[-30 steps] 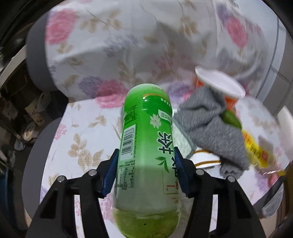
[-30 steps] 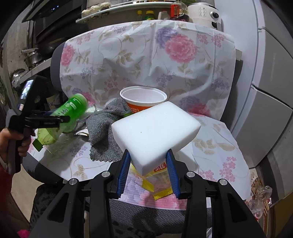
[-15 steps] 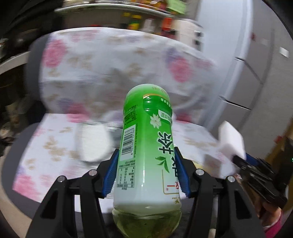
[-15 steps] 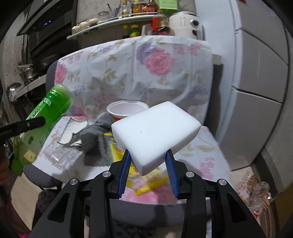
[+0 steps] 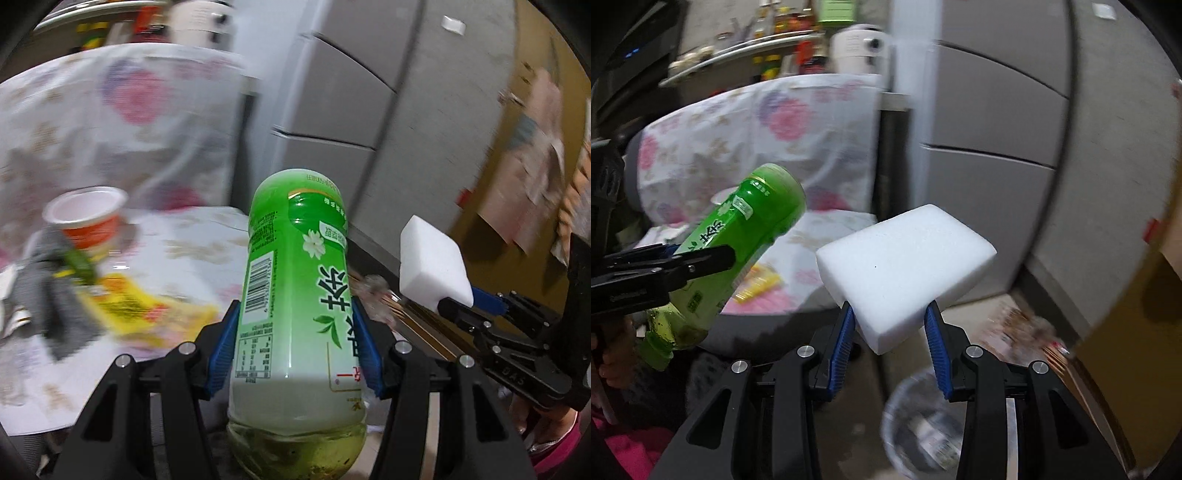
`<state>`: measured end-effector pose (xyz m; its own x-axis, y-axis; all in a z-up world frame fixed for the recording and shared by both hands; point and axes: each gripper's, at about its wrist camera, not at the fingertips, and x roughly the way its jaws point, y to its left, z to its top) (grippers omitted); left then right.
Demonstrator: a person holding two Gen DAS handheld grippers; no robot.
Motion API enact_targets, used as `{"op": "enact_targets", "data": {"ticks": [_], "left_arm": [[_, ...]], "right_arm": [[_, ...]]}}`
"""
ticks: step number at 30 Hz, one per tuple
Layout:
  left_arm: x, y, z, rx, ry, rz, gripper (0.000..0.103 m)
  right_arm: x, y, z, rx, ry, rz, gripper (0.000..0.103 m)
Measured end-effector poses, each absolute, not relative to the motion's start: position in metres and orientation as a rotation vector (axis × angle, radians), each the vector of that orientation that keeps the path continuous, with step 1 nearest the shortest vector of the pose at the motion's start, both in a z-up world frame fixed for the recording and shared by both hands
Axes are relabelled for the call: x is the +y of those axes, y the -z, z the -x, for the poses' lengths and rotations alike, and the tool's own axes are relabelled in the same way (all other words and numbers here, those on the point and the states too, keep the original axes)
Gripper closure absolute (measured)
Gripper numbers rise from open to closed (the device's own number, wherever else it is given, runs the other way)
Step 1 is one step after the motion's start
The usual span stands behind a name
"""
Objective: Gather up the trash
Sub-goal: 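Carry the bottle and sponge to the bin and release both grippers, then move both grippers back over the chair seat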
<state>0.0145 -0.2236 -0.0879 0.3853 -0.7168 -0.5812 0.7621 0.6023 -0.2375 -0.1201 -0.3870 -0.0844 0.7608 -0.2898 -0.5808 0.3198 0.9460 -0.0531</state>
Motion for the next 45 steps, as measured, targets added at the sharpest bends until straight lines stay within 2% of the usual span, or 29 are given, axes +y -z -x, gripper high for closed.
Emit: {"op": "enact_targets", "data": {"ticks": [8, 18, 19, 20, 25, 35, 45], "left_arm": [[-0.313, 0.115, 0.03, 0.743, 1.106, -0.162, 0.047], [-0.387, 0.154, 0.038, 0.863, 1.188, -0.237, 0.045], [-0.391, 0.157, 0.035, 0.878, 1.187, -0.237, 0.043], [-0.394, 0.16, 0.031, 0.899, 1.193, -0.232, 0.036], [-0.383, 0.156, 0.018, 0.903, 1.19, -0.194, 0.034], [-0.324, 0.122, -0.006, 0.819, 1.094, -0.163, 0.031], [-0.2, 0.092, -0.024, 0.76, 0.838, -0.159, 0.03]], "right_arm": [[-0.444, 0.116, 0.178, 0.679, 0.482, -0.13, 0.063], [-0.49, 0.189, 0.172, 0.837, 0.499, -0.238, 0.059], [-0.494, 0.195, 0.169, 0.844, 0.496, -0.248, 0.056], [-0.496, 0.198, 0.167, 0.85, 0.495, -0.258, 0.055], [-0.505, 0.203, 0.165, 0.848, 0.5, -0.313, 0.046], [-0.49, 0.148, 0.173, 0.713, 0.516, -0.279, 0.046], [-0.42, 0.075, 0.128, 0.557, 0.328, -0.233, 0.046]]}}
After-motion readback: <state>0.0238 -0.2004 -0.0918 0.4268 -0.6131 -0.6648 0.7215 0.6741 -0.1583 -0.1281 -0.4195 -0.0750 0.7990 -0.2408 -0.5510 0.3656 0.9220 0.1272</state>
